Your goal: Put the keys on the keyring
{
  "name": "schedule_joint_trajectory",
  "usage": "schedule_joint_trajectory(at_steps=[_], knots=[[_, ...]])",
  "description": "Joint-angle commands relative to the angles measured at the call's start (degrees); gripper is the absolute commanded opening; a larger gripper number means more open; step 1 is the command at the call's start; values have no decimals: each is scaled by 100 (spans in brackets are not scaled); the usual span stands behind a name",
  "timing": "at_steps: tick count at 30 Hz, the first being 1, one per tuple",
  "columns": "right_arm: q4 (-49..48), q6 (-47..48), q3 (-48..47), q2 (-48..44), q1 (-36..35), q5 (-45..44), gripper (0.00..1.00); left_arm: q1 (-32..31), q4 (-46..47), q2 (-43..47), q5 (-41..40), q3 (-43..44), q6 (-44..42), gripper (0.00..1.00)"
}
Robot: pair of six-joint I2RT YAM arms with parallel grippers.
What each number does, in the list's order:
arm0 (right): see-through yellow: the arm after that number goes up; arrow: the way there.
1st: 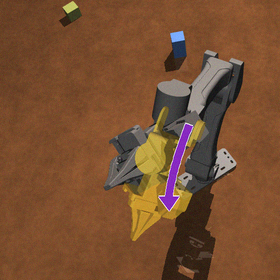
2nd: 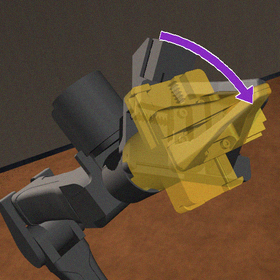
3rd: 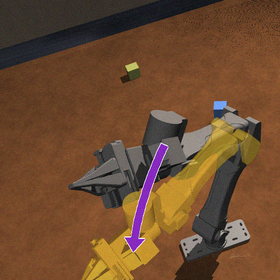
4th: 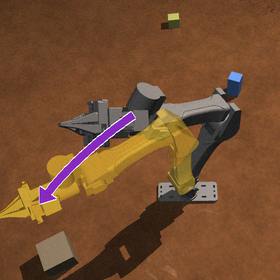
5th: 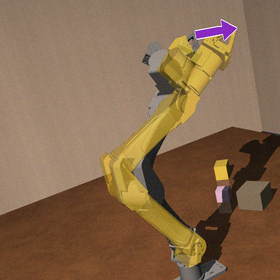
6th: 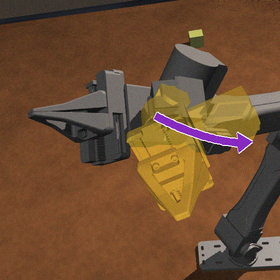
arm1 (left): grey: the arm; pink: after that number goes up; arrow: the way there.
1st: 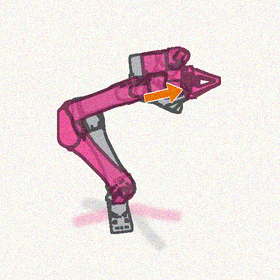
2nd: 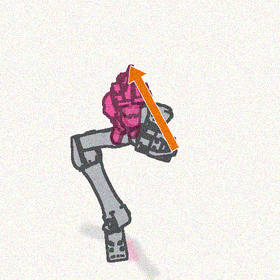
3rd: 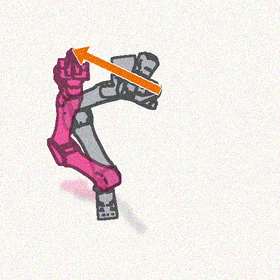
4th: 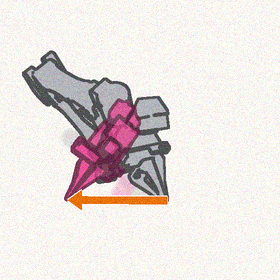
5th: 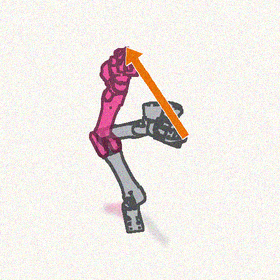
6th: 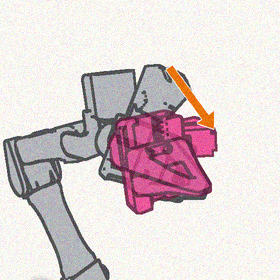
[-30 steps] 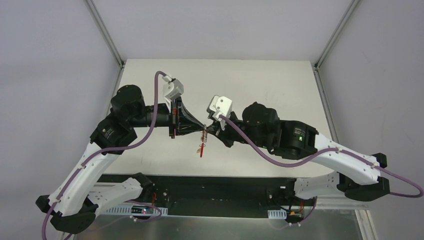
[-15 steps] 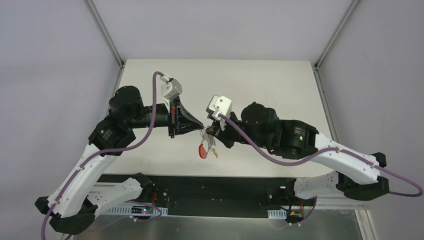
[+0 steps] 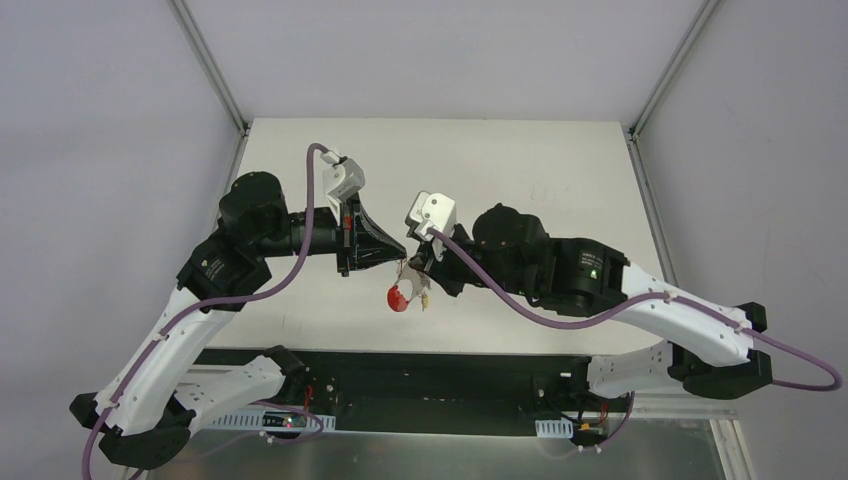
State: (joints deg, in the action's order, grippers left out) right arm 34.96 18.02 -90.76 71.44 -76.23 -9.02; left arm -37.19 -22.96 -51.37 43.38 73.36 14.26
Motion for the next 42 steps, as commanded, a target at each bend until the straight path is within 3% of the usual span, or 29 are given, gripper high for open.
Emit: schedule_joint_trajectory(at_steps=[1, 29, 42], knots=[[-229, -95, -339, 39, -59, 56, 0, -52, 187, -4, 6, 179, -28, 0], [-118, -317, -219, -275, -72, 398, 0, -52, 187, 38, -342, 143, -84, 0], [-186, -327, -119, -338, -94, 141, 0, -52, 187, 22, -285, 162, -63, 0]])
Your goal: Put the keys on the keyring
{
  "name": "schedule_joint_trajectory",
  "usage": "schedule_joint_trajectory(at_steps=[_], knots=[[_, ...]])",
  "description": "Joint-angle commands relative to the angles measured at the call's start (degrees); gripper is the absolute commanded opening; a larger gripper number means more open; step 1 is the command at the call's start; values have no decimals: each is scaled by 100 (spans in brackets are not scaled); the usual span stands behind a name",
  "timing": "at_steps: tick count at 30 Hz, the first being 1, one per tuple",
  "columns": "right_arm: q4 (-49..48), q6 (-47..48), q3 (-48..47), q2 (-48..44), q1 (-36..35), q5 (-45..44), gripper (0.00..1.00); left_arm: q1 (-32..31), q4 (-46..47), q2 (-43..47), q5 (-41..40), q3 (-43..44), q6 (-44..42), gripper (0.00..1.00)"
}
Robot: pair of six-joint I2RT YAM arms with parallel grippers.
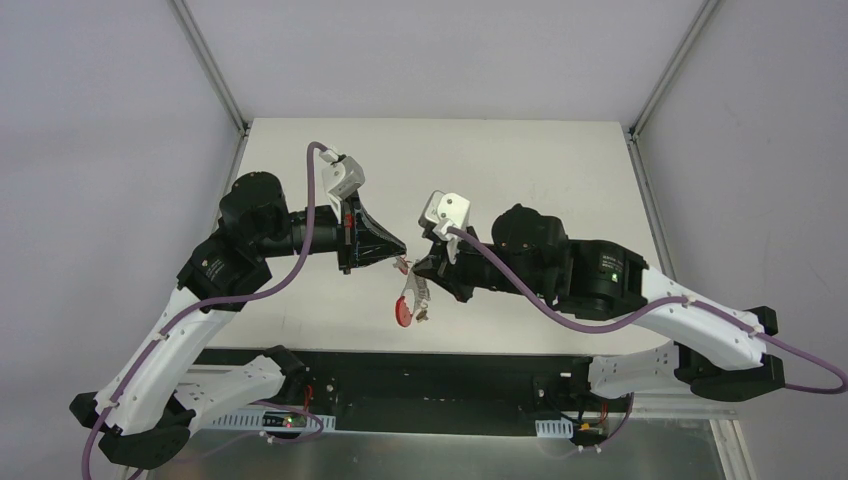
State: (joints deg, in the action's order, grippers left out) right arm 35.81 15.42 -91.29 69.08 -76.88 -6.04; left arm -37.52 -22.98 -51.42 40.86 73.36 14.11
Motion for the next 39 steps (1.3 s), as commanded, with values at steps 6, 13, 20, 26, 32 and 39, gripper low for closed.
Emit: schedule_joint_trajectory(at_steps=[6, 13, 20, 26, 32, 39], knots=[[-227, -98, -8, -86, -28, -520, 0, -19, 189, 94, -19, 193, -20, 0], [-215, -127, -90, 5, -29, -740, 0, -19, 189, 173, 119, 249, -22, 0], [-180, -168, -276, 226, -29, -689, 0, -17, 189, 213, 147, 240, -43, 0], [-161, -233, -420, 334, -26, -591, 0, -20, 198, 228, 204, 210, -67, 0], [-146, -338, -525, 358, -29, -607, 0, -19, 198, 290, 182, 132, -138, 0], [-84, -424, -627, 404, -29, -570, 0, -23, 198, 308, 169, 111, -195, 0]])
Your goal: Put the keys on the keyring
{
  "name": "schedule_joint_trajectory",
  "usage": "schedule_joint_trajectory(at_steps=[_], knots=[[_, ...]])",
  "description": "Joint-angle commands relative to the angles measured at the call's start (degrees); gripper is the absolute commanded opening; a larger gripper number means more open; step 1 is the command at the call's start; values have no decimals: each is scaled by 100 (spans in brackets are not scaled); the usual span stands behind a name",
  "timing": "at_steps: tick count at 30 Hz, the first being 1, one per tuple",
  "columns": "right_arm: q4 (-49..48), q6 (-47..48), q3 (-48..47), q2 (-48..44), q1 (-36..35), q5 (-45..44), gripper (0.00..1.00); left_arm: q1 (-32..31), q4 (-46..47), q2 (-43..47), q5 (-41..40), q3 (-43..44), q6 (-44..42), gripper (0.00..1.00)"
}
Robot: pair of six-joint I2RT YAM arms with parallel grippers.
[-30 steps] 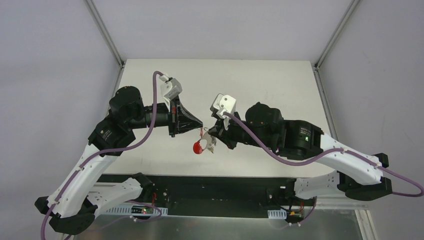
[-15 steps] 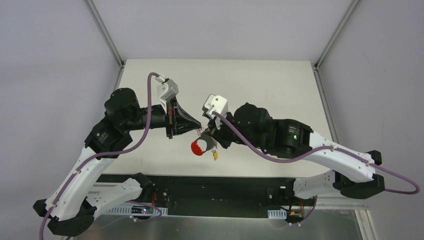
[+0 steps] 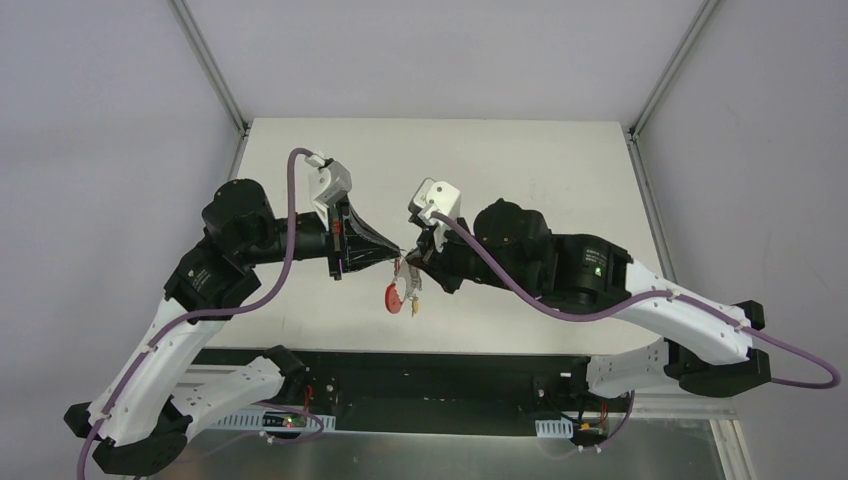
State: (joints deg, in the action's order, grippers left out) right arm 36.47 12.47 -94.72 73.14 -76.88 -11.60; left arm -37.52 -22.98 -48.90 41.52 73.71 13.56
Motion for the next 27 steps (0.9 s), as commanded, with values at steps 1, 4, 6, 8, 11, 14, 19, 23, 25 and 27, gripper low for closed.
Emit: schedule_joint_trajectory(at_steps=[1, 4, 6, 8, 11, 14, 19, 23, 25, 27], knots=[[-149, -136, -290, 10, -26, -5, 0, -19, 193, 61, 100, 81, -137, 0], [-134, -138, -300, 30, -29, 7, 0, -19, 198, 61, 85, 88, -151, 0], [-114, -148, -335, 60, -29, 20, 0, -19, 198, 64, 85, 99, -148, 0], [-111, -148, -356, 80, -28, 39, 0, -19, 198, 72, 87, 99, -144, 0], [-109, -148, -379, 102, -28, 84, 0, -18, 198, 65, 77, 92, -147, 0], [-105, -156, -397, 104, -29, 103, 0, -19, 198, 66, 63, 95, -147, 0], [-119, -165, -393, 102, -26, 152, 0, -19, 198, 67, 13, 83, -157, 0], [-131, -174, -397, 88, -29, 177, 0, -18, 197, 40, 11, 82, -155, 0], [-132, -172, -383, 86, -29, 195, 0, -21, 198, 31, -6, 75, -168, 0], [-132, -183, -381, 83, -26, 199, 0, -19, 198, 31, -21, 74, -173, 0]])
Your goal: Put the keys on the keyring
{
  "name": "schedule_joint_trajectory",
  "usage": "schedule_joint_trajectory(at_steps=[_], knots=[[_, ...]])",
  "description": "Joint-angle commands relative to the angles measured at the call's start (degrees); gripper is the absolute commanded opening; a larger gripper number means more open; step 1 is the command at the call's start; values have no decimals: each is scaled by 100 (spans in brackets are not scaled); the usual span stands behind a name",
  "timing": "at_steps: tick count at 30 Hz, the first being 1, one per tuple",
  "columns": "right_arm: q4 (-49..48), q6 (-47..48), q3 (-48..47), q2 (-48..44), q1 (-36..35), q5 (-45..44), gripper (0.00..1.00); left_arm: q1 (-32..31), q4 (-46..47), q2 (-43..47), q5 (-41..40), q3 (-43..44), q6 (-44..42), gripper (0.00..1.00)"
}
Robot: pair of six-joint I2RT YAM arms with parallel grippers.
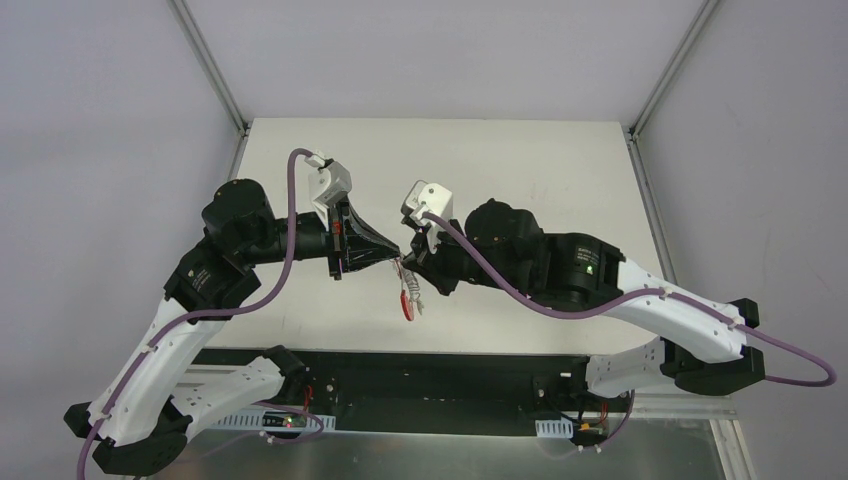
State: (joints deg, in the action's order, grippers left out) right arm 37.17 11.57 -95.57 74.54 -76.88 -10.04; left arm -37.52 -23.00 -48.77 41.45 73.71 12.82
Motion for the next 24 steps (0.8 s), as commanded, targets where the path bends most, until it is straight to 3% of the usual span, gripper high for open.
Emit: schedule_joint_trajectory(at_steps=[1, 24], knots=[[-206, -87, -303, -67, -28, 40, 0, -19, 200, 23, -18, 73, -99, 0], [-348, -326, -289, -242, -29, 395, 0, -19, 201, 30, -227, 29, -121, 0]])
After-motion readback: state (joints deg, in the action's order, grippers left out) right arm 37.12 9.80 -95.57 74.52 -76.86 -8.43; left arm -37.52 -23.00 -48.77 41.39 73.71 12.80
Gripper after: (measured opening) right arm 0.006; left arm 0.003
